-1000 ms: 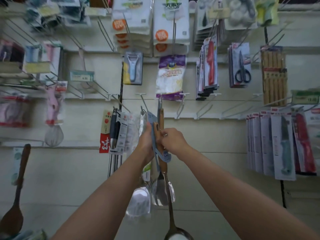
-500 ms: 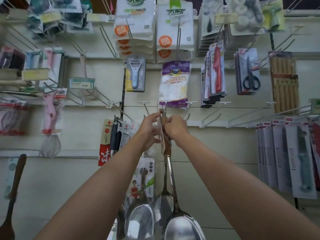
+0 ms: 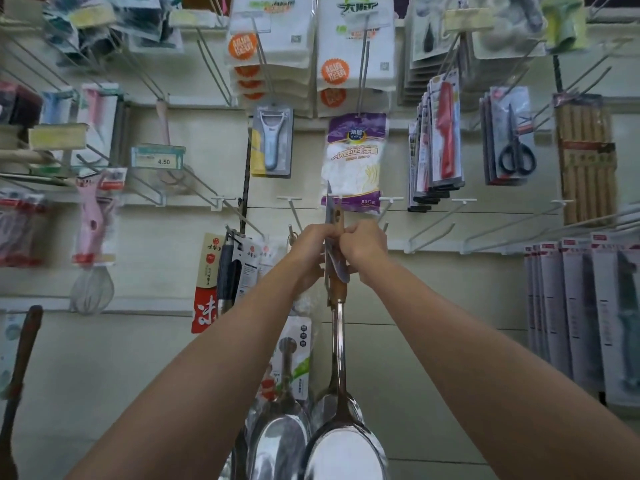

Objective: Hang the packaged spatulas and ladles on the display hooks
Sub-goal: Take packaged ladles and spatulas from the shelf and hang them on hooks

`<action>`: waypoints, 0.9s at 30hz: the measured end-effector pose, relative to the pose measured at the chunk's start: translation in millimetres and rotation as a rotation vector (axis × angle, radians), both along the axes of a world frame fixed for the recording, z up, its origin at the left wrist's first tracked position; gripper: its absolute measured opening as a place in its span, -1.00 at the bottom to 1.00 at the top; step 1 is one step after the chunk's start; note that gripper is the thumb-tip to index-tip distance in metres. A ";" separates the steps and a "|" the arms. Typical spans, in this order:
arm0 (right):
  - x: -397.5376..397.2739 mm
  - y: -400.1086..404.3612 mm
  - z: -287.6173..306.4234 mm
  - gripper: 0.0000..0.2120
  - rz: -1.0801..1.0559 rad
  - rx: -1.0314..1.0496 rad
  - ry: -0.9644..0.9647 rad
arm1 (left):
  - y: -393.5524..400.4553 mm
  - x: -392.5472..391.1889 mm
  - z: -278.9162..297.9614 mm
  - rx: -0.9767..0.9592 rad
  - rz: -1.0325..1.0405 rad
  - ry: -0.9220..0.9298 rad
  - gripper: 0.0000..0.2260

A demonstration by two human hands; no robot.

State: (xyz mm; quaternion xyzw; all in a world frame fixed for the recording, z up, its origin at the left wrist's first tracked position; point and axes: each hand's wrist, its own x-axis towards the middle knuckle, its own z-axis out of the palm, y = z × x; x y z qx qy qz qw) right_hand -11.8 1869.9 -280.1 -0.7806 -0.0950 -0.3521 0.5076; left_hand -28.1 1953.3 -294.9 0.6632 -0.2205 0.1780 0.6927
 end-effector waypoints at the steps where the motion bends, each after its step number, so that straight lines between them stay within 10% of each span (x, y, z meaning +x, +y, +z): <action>1: 1.2 -0.9 0.0 -0.82 0.003 0.000 0.006 | -0.1 2.8 -0.7 0.005 0.011 0.001 -0.84; 18: 52.6 5.8 -1.2 -0.78 -0.066 -0.079 0.099 | -3.2 35.8 -21.7 0.090 0.468 -0.387 -0.72; 27: 59.8 0.5 -27.9 -0.86 0.001 -0.039 0.143 | 1.8 30.9 -27.7 0.264 0.491 -0.212 -0.72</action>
